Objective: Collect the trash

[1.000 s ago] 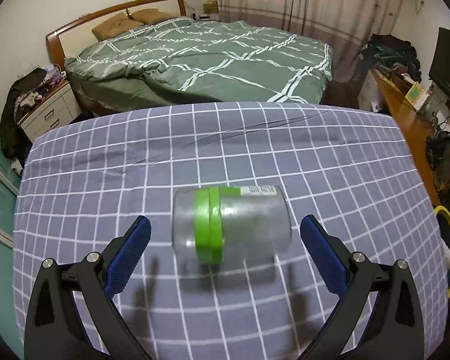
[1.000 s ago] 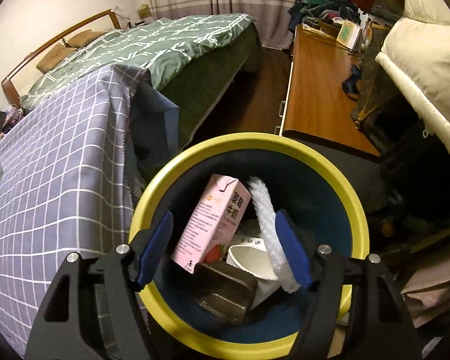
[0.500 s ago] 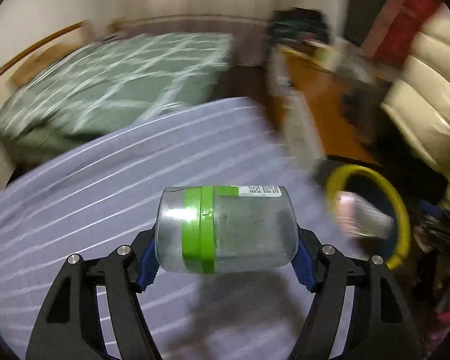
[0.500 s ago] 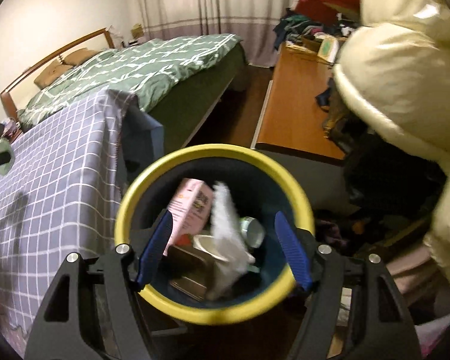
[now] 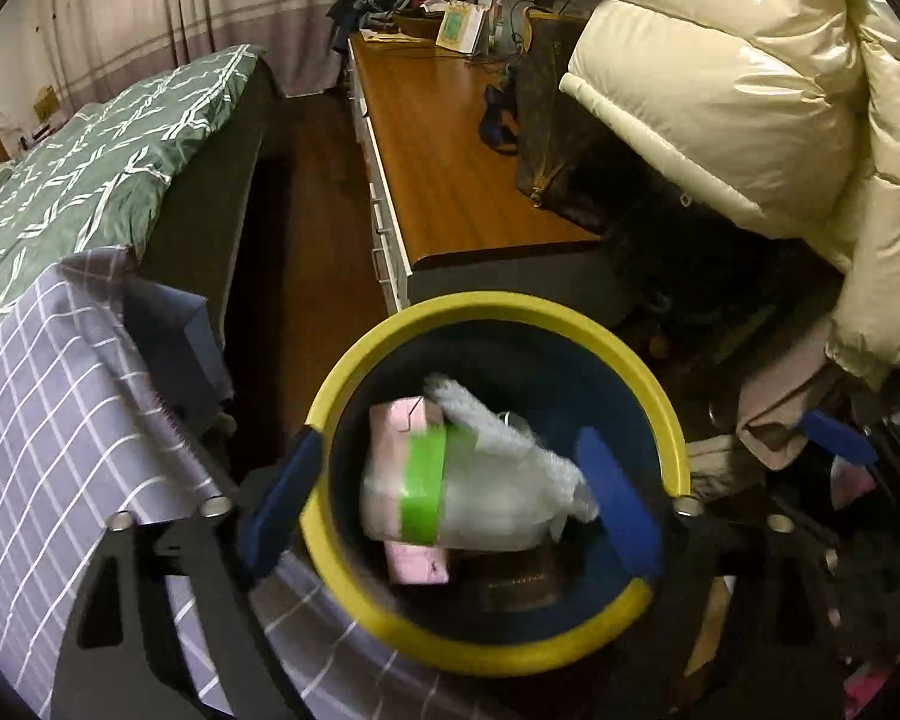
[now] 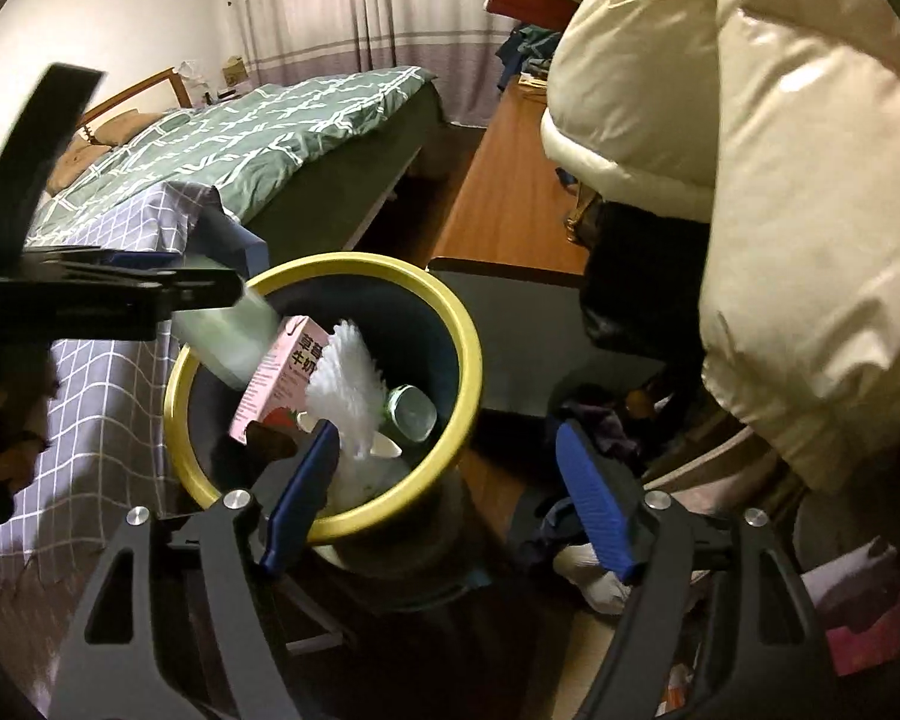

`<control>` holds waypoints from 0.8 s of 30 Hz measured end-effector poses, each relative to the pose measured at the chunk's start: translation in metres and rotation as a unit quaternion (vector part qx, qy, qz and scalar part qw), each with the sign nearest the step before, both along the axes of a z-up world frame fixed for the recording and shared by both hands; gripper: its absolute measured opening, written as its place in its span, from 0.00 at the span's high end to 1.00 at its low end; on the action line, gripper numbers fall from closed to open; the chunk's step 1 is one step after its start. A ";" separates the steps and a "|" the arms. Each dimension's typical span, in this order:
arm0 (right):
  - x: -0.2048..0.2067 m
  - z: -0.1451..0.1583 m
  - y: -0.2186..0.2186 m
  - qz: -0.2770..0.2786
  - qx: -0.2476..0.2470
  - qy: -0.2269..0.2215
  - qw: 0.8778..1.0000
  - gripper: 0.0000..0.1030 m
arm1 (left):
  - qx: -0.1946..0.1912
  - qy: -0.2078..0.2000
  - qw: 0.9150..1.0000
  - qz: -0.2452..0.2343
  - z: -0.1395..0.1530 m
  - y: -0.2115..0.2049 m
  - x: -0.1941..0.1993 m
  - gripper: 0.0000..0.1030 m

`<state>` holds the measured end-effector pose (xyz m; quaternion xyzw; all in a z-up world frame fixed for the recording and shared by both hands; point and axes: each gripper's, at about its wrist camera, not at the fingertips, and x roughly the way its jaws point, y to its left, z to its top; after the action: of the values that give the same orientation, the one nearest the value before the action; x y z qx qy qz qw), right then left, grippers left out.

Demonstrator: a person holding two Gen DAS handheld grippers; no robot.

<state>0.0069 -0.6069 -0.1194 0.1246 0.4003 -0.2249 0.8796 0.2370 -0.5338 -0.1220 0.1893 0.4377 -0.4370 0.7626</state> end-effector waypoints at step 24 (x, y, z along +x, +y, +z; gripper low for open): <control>0.008 0.076 0.154 0.161 -0.026 -0.107 0.981 0.24 | -0.110 -0.220 0.915 0.319 0.134 0.389 -0.142 0.05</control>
<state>0.0152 -0.4529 -0.0435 0.0586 0.3132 -0.0757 0.9449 0.0954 -0.1444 0.0120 0.0453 0.2452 -0.1632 0.9546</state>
